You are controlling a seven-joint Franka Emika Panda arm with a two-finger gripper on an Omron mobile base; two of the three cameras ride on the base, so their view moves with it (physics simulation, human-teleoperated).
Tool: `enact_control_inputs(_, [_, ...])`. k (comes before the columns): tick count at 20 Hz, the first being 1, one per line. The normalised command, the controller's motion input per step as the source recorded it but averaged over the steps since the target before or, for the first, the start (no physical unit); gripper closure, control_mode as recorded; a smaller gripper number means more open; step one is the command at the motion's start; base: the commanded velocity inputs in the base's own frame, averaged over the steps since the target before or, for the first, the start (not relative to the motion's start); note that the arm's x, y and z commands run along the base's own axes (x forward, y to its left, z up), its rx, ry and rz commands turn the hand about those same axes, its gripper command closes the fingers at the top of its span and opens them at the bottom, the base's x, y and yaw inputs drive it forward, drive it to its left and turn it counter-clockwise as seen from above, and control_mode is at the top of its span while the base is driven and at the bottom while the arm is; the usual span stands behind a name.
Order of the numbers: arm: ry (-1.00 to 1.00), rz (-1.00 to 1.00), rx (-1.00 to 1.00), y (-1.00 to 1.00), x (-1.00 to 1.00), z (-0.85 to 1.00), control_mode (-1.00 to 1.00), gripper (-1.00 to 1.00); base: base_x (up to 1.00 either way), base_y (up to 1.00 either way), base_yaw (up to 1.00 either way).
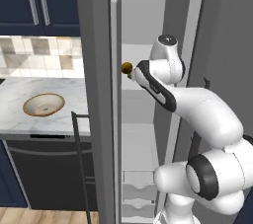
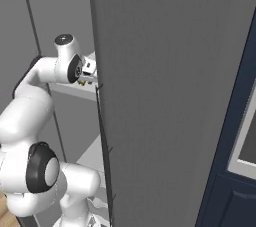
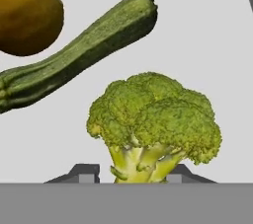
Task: Take the squash, broccoli, and lemon from the freezer and place them in the bowl on the counter.
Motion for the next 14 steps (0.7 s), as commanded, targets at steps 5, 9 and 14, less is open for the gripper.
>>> enact_control_inputs(5, [0.0, 0.0, 0.0, 0.36, -0.71, 0.13, -1.0, 1.0, 0.0, 0.0, 0.0])
enact_control_inputs(9, [-0.06, 0.0, 0.0, 0.06, -0.81, 0.24, -1.0, 1.0, 0.0, 0.0, 0.0])
enact_control_inputs(14, [-0.04, 0.0, 0.0, -0.37, -0.65, 0.24, -1.0, 1.0, 0.0, 0.0, 0.0])
